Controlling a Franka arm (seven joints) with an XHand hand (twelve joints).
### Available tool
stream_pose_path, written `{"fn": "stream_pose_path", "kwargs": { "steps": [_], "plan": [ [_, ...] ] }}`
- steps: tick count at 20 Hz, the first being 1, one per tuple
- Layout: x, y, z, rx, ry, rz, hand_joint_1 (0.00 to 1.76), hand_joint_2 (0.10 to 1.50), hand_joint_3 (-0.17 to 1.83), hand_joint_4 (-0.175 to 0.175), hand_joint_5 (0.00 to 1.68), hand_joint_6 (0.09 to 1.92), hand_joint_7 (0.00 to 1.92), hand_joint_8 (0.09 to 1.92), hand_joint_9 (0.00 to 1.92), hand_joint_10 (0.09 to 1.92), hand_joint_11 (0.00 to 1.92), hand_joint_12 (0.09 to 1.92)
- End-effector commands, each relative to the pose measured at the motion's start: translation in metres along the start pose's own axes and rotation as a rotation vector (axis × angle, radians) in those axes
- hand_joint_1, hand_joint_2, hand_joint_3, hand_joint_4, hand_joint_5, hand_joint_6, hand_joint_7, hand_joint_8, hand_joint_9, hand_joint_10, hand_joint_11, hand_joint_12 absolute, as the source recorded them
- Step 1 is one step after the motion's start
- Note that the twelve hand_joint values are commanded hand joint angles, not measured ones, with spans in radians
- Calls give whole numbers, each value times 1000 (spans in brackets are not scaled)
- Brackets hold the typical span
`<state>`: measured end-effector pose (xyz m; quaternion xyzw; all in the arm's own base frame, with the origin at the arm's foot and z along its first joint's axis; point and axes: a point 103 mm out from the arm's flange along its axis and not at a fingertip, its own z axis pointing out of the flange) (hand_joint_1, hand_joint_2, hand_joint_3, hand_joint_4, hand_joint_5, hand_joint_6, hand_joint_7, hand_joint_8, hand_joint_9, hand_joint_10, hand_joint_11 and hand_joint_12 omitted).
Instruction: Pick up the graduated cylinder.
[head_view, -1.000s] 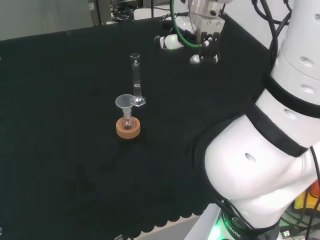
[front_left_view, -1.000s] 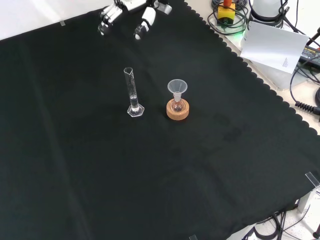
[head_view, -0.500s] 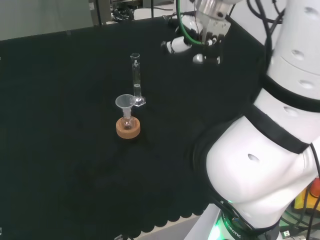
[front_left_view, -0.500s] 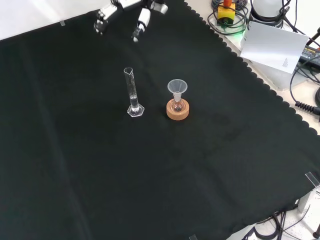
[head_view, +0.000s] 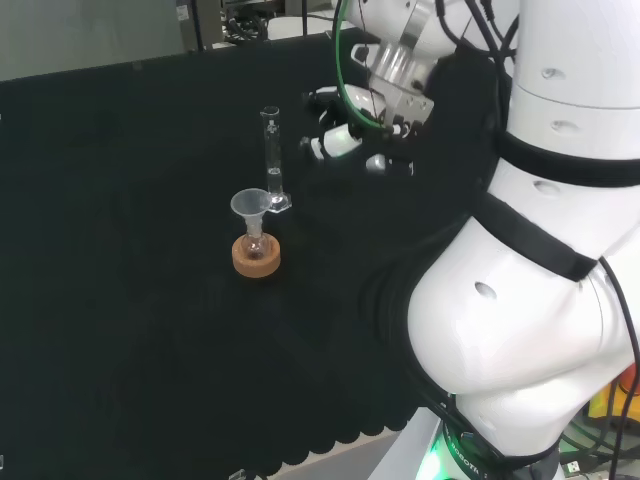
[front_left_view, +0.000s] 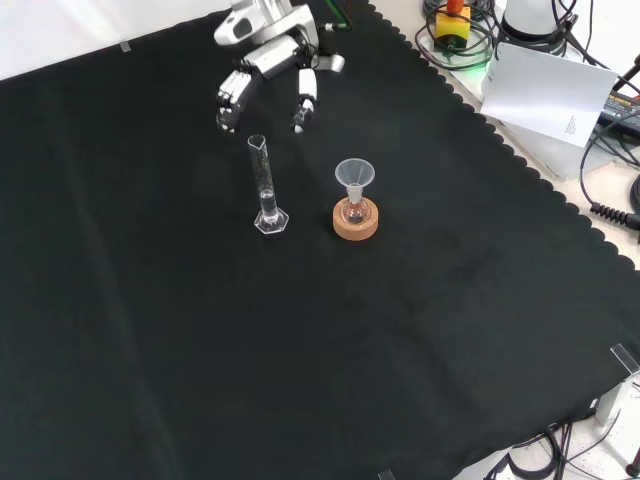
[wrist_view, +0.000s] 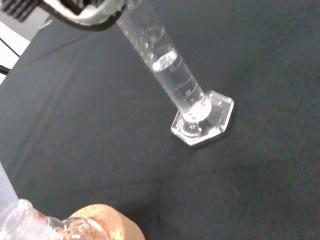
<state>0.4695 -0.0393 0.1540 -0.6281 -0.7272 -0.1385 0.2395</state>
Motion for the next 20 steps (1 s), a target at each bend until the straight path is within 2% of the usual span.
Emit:
{"fn": "stream_pose_path", "kwargs": {
  "steps": [1,8,12,17,20],
  "plan": [
    [-7,5,19,-45,99,-24,909,670,488,-20,441,87,271,592,495,568,257,1350],
    [-10,15,32,-57,161,-43,926,657,513,-2,398,87,323,605,533,573,313,1339],
    [-11,22,40,-84,202,-50,920,651,521,7,412,87,350,611,559,577,339,1338],
    [-9,29,48,-110,236,-86,917,631,534,11,412,87,369,609,585,565,369,1322],
    [-5,34,53,-136,288,-114,928,625,535,14,423,87,379,611,591,563,374,1321]
  ]
}}
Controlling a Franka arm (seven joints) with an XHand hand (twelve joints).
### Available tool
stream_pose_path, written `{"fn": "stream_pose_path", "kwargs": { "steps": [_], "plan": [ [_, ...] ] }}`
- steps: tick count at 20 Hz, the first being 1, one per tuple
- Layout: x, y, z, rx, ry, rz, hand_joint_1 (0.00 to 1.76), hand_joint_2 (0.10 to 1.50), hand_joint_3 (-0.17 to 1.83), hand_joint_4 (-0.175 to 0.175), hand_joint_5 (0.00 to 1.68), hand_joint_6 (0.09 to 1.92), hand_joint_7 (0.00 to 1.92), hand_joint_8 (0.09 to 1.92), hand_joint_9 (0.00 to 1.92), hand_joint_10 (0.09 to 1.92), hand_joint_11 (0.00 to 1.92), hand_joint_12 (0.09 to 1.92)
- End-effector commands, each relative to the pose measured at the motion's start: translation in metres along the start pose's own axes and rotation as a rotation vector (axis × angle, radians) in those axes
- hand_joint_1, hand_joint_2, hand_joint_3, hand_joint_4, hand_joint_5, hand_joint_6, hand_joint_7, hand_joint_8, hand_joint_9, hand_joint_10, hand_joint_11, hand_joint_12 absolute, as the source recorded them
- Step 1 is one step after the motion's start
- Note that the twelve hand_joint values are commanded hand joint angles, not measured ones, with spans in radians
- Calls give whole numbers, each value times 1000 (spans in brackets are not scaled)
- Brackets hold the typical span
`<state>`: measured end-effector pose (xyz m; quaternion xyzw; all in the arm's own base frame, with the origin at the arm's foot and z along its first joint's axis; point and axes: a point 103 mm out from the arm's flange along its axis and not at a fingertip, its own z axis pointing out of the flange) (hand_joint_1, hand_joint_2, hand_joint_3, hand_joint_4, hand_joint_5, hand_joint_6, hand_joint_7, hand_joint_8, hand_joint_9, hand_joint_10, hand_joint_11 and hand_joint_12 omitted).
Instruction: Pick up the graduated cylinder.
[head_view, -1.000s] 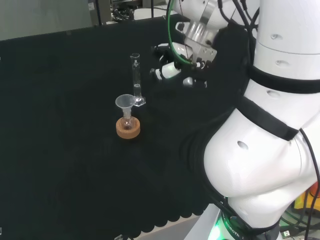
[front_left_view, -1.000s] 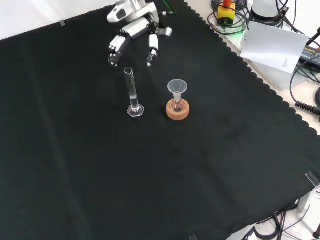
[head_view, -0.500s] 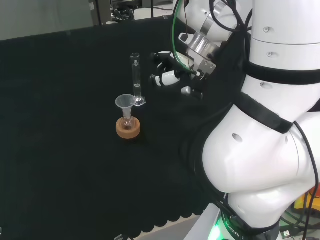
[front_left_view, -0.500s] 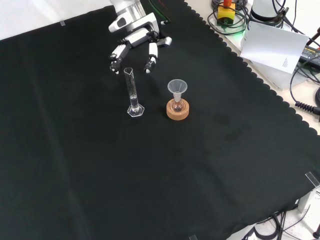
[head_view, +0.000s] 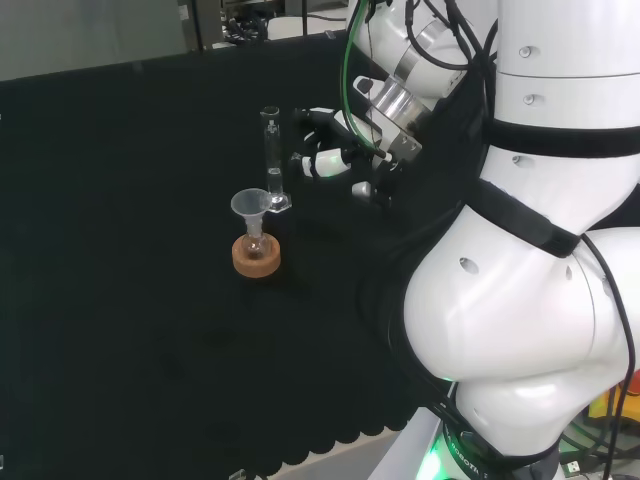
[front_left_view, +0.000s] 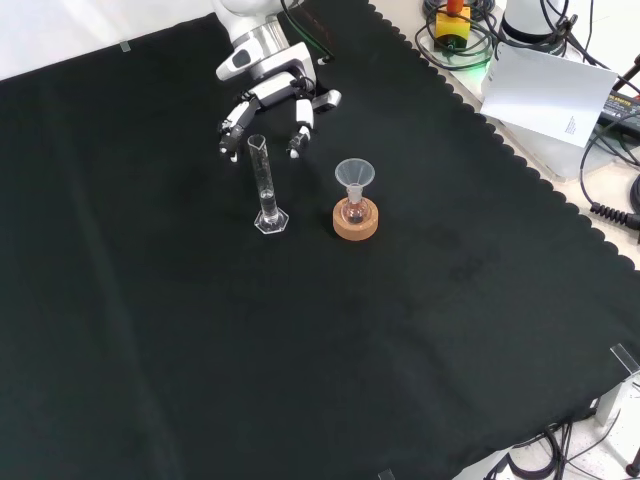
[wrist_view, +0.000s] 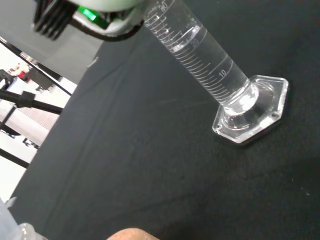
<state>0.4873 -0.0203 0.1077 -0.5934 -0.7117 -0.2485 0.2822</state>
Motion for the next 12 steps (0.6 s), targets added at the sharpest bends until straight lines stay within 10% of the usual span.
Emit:
{"fn": "stream_pose_path", "kwargs": {
  "steps": [1,12],
  "plan": [
    [4,9,10,-50,81,-55,931,624,535,15,433,87,384,613,593,563,375,1320],
    [11,23,30,-81,188,-152,960,611,554,19,483,87,430,608,643,545,405,1299]
  ]
}}
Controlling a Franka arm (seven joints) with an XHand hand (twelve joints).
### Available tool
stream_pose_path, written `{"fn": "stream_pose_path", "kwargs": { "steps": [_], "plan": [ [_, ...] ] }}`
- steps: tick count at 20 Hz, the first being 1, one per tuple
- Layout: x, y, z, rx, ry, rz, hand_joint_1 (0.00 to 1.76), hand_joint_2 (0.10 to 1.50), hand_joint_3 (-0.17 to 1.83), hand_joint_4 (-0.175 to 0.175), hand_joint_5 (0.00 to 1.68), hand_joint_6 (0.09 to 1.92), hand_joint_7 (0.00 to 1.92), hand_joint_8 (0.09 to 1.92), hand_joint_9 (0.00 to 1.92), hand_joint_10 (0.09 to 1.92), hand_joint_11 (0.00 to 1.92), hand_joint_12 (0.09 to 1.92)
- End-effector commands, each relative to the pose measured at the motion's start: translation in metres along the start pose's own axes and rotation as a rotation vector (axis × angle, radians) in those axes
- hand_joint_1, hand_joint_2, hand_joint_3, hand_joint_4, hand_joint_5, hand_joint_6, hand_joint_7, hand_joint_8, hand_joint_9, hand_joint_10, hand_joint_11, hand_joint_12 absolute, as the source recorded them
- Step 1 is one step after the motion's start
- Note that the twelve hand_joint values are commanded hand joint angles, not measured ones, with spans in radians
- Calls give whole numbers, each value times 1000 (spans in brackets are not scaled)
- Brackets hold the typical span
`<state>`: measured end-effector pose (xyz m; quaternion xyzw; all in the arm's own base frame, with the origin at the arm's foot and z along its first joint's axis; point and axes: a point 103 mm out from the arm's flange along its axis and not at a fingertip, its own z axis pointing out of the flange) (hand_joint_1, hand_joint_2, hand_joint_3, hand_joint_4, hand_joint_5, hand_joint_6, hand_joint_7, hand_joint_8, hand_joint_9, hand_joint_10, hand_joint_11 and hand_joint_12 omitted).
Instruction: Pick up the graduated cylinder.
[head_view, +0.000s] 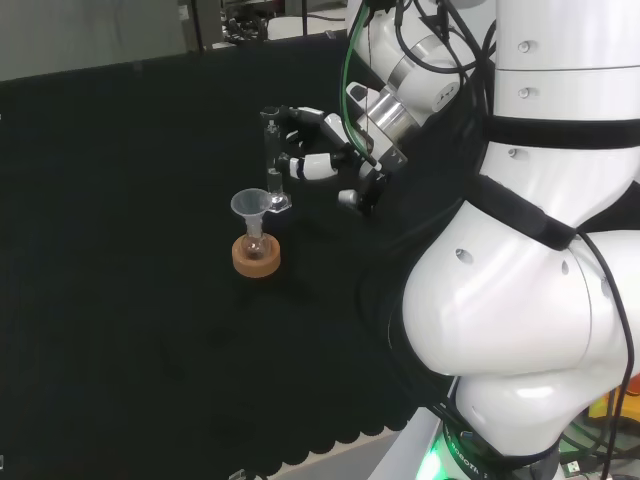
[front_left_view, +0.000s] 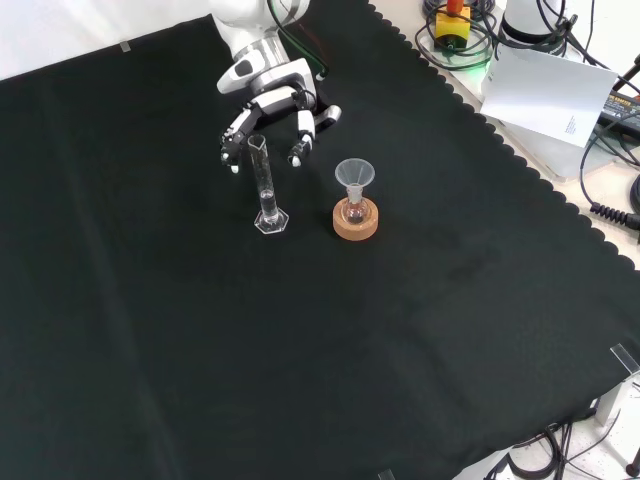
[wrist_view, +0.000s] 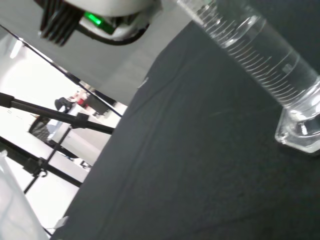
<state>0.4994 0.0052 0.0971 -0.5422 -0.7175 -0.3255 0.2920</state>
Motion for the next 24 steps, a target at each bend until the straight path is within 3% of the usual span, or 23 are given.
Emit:
{"fn": "stream_pose_path", "kwargs": {
  "steps": [1,24],
  "plan": [
    [0,8,8,-13,71,-40,960,610,555,19,484,87,431,607,648,545,406,1299],
    [-1,19,22,-29,184,-88,985,609,566,14,528,87,504,605,770,494,509,1238]
  ]
}}
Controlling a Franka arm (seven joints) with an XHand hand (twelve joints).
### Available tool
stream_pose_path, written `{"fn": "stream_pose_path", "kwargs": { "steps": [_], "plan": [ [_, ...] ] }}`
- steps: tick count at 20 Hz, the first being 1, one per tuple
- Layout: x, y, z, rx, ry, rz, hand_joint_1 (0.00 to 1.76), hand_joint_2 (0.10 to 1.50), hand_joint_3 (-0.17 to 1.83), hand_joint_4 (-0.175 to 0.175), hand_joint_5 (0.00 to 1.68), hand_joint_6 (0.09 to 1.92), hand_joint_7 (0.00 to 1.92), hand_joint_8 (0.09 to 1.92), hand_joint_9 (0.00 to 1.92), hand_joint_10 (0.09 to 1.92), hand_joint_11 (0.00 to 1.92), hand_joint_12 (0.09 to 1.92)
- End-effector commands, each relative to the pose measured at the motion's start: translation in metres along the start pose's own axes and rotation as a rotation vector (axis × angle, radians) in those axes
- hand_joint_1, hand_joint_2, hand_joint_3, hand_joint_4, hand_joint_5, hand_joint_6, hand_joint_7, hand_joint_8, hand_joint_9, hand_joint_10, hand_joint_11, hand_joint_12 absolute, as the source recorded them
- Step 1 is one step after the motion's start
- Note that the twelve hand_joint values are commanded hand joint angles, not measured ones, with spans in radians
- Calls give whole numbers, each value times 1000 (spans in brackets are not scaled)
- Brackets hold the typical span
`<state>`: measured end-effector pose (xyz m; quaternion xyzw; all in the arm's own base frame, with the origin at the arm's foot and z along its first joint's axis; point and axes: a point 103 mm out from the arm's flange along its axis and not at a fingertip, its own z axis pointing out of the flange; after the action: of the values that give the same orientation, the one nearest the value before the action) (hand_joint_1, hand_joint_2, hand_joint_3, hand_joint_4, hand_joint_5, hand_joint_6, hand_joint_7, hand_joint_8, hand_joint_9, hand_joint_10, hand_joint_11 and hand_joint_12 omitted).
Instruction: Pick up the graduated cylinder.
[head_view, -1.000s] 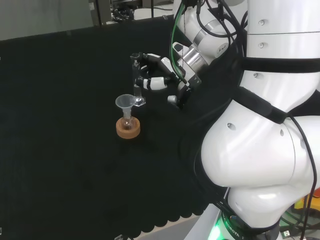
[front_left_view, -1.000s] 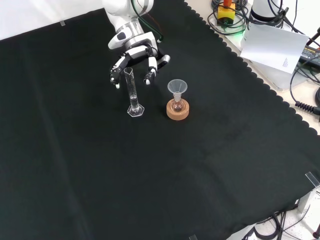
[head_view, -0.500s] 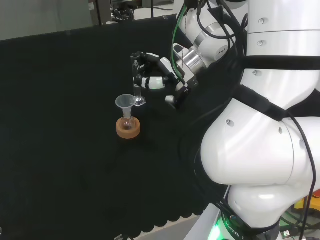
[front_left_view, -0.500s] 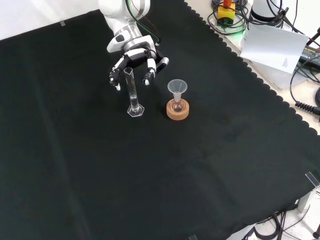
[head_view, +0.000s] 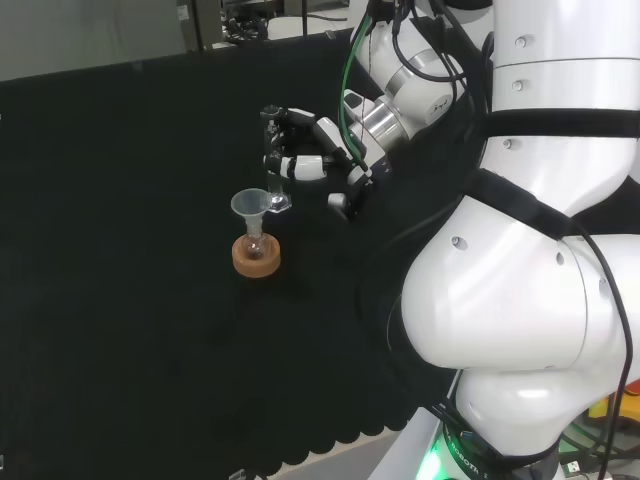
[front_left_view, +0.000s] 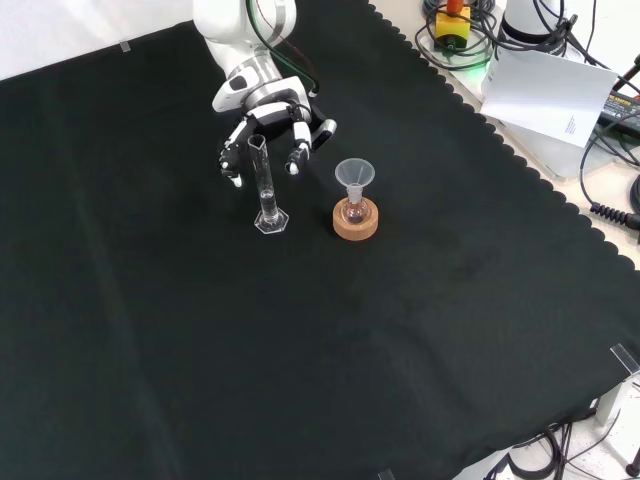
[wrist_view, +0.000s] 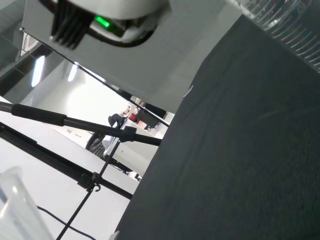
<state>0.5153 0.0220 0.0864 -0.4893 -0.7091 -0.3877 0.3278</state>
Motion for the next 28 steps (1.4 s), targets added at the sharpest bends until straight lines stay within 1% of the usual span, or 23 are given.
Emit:
{"fn": "stream_pose_path", "kwargs": {
  "steps": [1,4,6,12,16,25,28],
  "plan": [
    [0,3,5,-5,30,-10,988,609,565,13,529,87,507,603,773,490,518,1236],
    [0,5,7,-4,39,-17,997,611,564,12,533,87,513,600,785,477,543,1218],
    [0,6,9,-10,66,-14,1002,613,564,12,540,87,517,599,790,471,551,1212],
    [-2,7,10,-16,71,-14,1010,618,563,13,560,87,525,599,804,466,579,1206],
    [-5,7,11,-21,75,-7,1025,633,560,12,592,88,541,595,844,443,633,1166],
    [-7,7,15,-23,82,0,1073,669,565,9,639,154,577,587,911,390,719,1112],
    [-7,8,16,-25,81,3,1089,696,570,9,649,214,587,581,937,360,751,1082]
  ]
}}
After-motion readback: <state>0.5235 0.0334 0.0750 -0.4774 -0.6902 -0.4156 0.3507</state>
